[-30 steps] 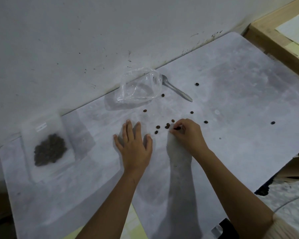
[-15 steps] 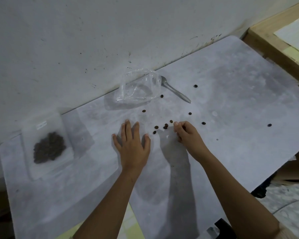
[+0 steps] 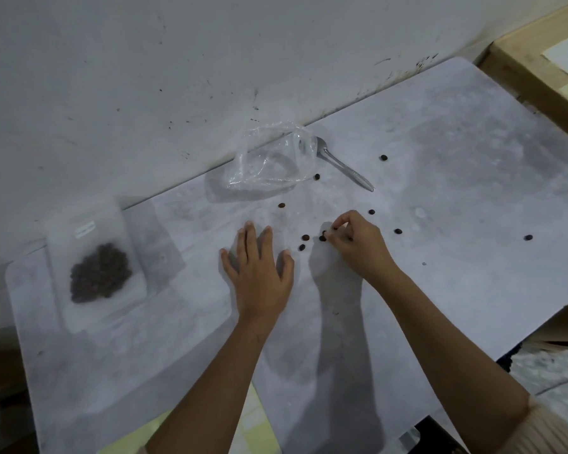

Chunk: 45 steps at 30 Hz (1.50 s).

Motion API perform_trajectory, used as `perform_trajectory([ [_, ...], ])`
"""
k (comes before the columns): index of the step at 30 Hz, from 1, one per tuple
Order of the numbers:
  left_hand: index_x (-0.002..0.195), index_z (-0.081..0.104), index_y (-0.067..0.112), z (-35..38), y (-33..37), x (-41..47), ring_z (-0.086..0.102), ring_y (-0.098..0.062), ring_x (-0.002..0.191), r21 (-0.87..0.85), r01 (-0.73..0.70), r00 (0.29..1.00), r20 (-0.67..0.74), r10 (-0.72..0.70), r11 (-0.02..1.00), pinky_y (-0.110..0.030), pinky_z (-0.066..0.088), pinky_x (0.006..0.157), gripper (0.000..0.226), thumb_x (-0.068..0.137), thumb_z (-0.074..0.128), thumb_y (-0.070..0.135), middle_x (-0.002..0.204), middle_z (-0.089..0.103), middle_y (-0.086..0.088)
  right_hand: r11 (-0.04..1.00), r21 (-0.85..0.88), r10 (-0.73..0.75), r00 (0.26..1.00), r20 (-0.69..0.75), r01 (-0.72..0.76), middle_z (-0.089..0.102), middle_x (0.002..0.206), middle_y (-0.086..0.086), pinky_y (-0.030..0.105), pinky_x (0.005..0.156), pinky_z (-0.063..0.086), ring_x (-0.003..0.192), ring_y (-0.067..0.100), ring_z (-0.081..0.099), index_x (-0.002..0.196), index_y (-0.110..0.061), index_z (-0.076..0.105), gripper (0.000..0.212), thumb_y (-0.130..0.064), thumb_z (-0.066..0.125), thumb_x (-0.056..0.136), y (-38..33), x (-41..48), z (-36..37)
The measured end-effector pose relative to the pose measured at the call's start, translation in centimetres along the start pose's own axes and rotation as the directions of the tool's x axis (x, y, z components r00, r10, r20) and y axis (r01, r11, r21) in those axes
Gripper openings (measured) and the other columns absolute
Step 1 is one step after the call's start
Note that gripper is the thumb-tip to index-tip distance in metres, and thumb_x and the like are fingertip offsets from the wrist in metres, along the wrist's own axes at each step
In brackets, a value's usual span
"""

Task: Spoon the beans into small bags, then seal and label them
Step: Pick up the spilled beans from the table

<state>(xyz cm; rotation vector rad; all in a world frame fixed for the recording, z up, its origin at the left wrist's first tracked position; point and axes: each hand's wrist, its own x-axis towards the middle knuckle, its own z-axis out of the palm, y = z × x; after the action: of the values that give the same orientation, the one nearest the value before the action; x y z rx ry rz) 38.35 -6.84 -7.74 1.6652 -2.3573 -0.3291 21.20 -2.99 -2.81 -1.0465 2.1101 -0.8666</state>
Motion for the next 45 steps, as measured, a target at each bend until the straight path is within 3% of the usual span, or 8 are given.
perform_trajectory([
  [6, 0.138, 0.042, 0.019, 0.0, 0.0, 0.1, 0.024, -0.025, 0.142, 0.002, 0.001, 1.0, -0.002, -0.001, 1.0, -0.055, 0.01, 0.112, 0.053, 0.092, 0.035, 0.045, 0.151, 0.032, -0.01, 0.983, -0.176, -0.041, 0.996, 0.075, 0.054, 0.056, 0.091, -0.001, 0.016, 0.07, 0.038, 0.083, 0.013, 0.052, 0.092, -0.009, 0.06, 0.015, -0.021, 0.066, 0.085, 0.1, 1.1, 1.0],
  [13, 0.138, 0.041, 0.019, 0.0, 0.0, 0.0, 0.023, -0.024, 0.142, -0.015, 0.001, 1.0, 0.005, -0.001, 1.0, -0.056, 0.009, 0.112, 0.054, 0.092, 0.034, 0.045, 0.151, 0.031, -0.01, 0.952, -0.265, -0.129, 0.986, 0.103, 0.152, 0.054, 0.084, 0.005, 0.025, 0.068, 0.04, 0.078, 0.02, 0.051, 0.089, -0.004, 0.054, 0.014, -0.017, 0.051, 0.093, 0.7, 0.7, 1.3],
  [19, 0.138, 0.042, 0.019, -0.1, 0.0, 0.1, 0.024, -0.025, 0.142, -0.007, -0.003, 1.0, 0.009, 0.003, 1.0, -0.055, 0.009, 0.112, 0.054, 0.092, 0.032, 0.046, 0.151, 0.031, -0.011, 0.951, 0.274, 0.142, 0.99, 0.015, -0.14, 0.045, 0.07, -0.002, 0.018, 0.056, 0.035, 0.061, 0.01, 0.039, 0.081, -0.01, 0.045, 0.015, -0.012, 0.04, 0.095, -0.6, 0.3, 0.5],
  [23, 0.138, 0.043, 0.019, 0.0, 0.1, 0.0, 0.023, -0.024, 0.142, -0.012, 0.001, 1.0, 0.012, -0.001, 1.0, -0.055, 0.01, 0.112, 0.055, 0.092, 0.032, 0.046, 0.151, 0.031, -0.01, 0.585, 0.765, 0.284, 0.952, 0.115, -0.267, 0.046, 0.065, 0.006, 0.022, 0.05, 0.031, 0.055, 0.014, 0.036, 0.069, -0.009, 0.048, 0.028, 0.004, 0.029, 0.086, -1.1, -0.2, 0.2],
  [28, 0.138, 0.042, 0.019, 0.0, 0.0, 0.1, 0.024, -0.025, 0.142, -0.009, -0.006, 1.0, 0.012, 0.006, 1.0, -0.056, 0.011, 0.112, 0.054, 0.092, 0.033, 0.046, 0.151, 0.031, -0.011, 0.942, 0.317, 0.103, 0.994, 0.029, -0.107, 0.052, 0.065, -0.008, 0.01, 0.055, 0.037, 0.06, 0.004, 0.045, 0.082, -0.012, 0.064, 0.015, -0.01, 0.052, 0.09, -1.3, -0.1, 0.8],
  [34, 0.137, 0.043, 0.018, 0.1, 0.0, 0.0, 0.025, -0.026, 0.142, -0.015, -0.009, 1.0, 0.004, 0.009, 1.0, -0.057, 0.011, 0.112, 0.054, 0.092, 0.033, 0.045, 0.151, 0.032, -0.011, 0.973, -0.201, -0.09, 0.989, 0.12, 0.113, 0.053, 0.09, -0.002, 0.019, 0.075, 0.039, 0.078, 0.009, 0.047, 0.099, -0.013, 0.067, 0.017, -0.02, 0.068, 0.083, -1.6, 1.4, 2.2],
  [40, 0.137, 0.044, 0.018, 0.0, 0.0, 0.1, 0.025, -0.026, 0.141, -0.02, -0.008, 1.0, 0.004, 0.008, 1.0, -0.057, 0.012, 0.112, 0.054, 0.092, 0.032, 0.046, 0.151, 0.032, -0.011, 0.933, -0.287, -0.149, 0.958, 0.244, 0.218, 0.05, 0.095, 0.001, 0.02, 0.079, 0.04, 0.083, 0.011, 0.047, 0.098, -0.006, 0.061, 0.016, -0.019, 0.061, 0.088, -1.6, 2.1, 2.3],
  [45, 0.138, 0.042, 0.018, 0.0, -0.1, 0.1, 0.024, -0.026, 0.142, -0.006, -0.017, 1.0, 0.017, 0.017, 1.0, -0.057, 0.011, 0.112, 0.055, 0.092, 0.031, 0.047, 0.152, 0.03, -0.011, 0.998, 0.042, -0.041, 0.993, 0.114, 0.037, 0.041, 0.066, -0.009, 0.007, 0.055, 0.036, 0.058, 0.003, 0.038, 0.088, -0.013, 0.056, 0.012, -0.025, 0.057, 0.091, -2.4, 1.0, 1.5],
])
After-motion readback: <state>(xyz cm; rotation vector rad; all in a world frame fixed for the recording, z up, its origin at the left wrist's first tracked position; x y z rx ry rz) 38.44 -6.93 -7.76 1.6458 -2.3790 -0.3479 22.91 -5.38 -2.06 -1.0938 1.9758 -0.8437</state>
